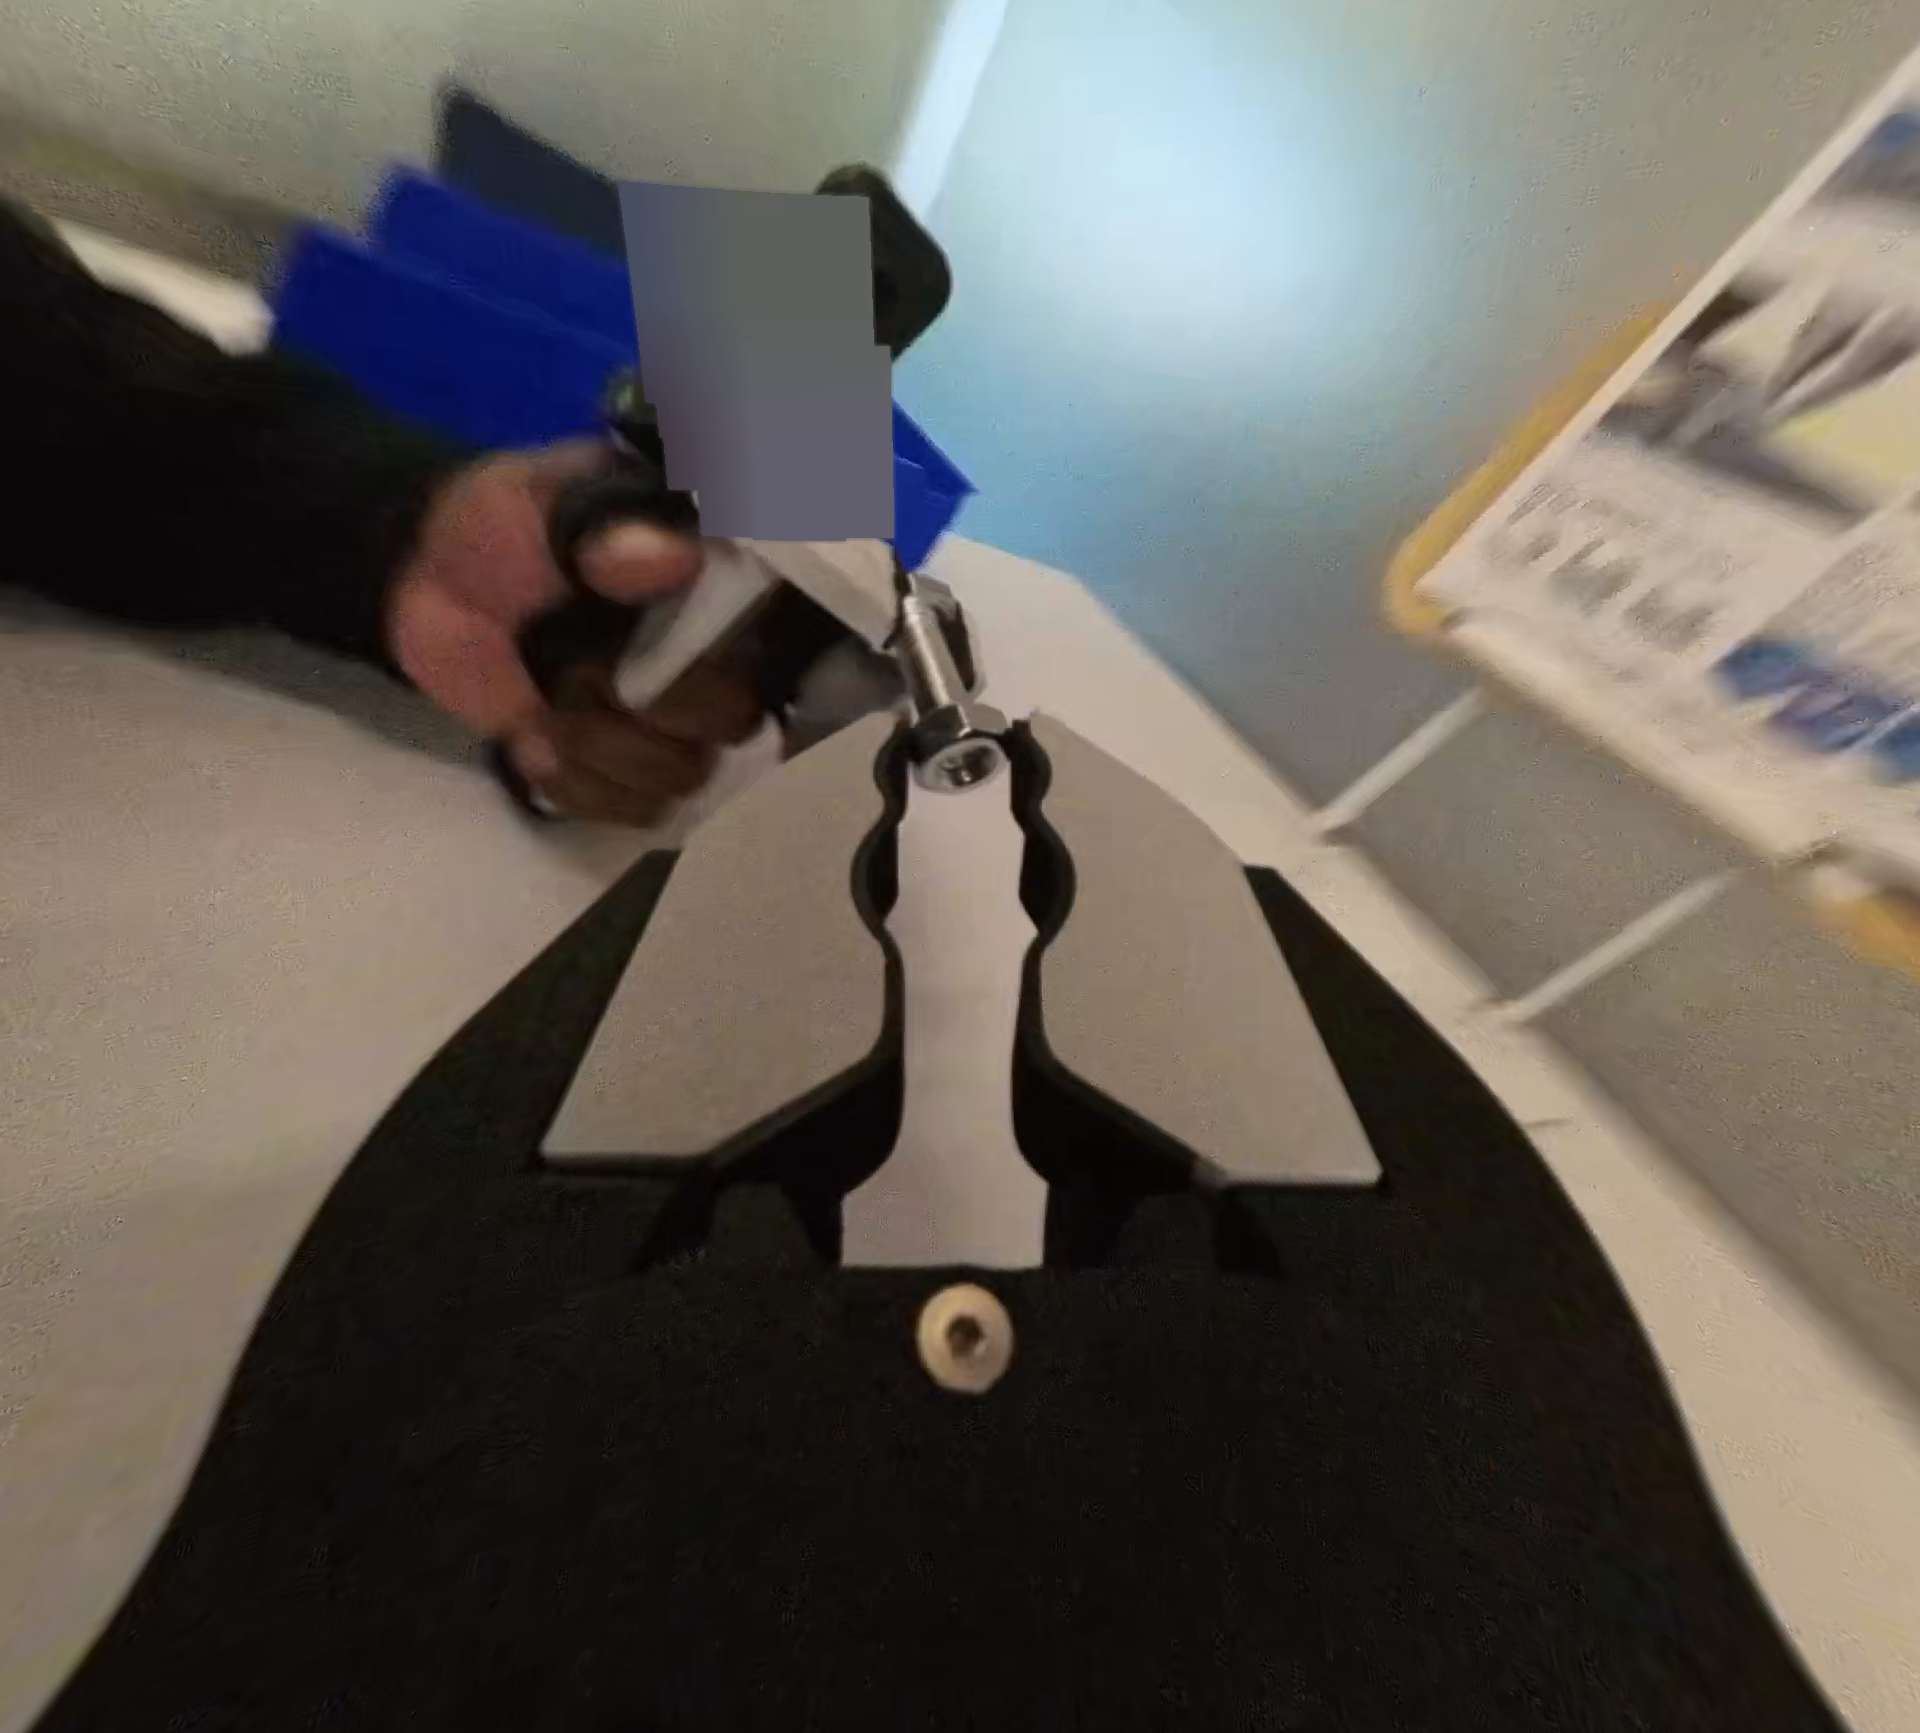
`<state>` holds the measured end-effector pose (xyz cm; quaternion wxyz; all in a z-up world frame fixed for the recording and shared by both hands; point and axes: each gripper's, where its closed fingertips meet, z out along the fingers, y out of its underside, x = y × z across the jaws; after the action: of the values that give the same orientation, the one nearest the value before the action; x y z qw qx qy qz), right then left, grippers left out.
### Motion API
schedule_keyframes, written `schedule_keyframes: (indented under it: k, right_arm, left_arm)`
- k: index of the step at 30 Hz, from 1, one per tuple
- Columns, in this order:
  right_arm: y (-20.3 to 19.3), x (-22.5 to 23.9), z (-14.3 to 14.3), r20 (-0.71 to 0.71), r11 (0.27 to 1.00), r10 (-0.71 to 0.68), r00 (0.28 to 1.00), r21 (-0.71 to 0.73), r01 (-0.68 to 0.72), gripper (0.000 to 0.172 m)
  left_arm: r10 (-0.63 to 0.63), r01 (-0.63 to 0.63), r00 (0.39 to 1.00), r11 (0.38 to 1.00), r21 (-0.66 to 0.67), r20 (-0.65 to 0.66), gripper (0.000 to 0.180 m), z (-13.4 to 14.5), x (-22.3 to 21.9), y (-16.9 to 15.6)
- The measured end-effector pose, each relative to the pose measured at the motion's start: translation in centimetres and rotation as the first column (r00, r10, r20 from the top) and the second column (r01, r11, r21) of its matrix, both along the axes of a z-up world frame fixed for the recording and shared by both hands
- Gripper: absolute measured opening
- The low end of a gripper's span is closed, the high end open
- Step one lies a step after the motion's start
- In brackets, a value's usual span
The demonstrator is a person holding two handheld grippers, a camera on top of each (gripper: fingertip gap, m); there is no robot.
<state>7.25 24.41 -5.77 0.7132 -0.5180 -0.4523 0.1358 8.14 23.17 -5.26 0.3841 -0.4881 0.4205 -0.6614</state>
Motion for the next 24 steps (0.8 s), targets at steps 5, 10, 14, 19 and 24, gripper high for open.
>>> schedule_keyframes:
  k: [5,10,14,19,24]
  right_arm:
    - [0.0,0.4,-0.2,0.295,0.801,-0.344,0.891,0.588,0.114,0.018]
    - [0.1,0.1,0.1,0.166,0.947,-0.17,0.971,0.299,0.114,0.038]
    - [-0.5,-1.1,-0.2,-0.151,0.951,0.131,0.98,-0.26,-0.167,0.046]
    - [-0.3,-0.9,0.4,-0.582,0.615,0.157,0.798,-0.574,-0.54,0.046]
    - [-0.6,-1.1,0.2,-0.646,0.5,0.152,0.748,-0.603,-0.622,0.017]
  left_arm:
    - [0.001,-0.001,0.999,1.0,-0.014,-0.054,0.018,-0.7,0.4,0.0]
    - [-0.005,0.005,1.0,1.0,-0.014,0.008,0.018,0.1,0.0,0.0]
    - [-0.012,0.012,0.999,1.0,-0.008,0.045,0.018,0.6,-0.3,-0.1]
    - [-0.027,0.026,0.997,1.0,0.007,0.072,0.018,0.9,-0.5,-0.3]
    - [-0.046,0.045,0.997,0.999,0.022,0.067,0.018,0.8,-0.3,-0.7]
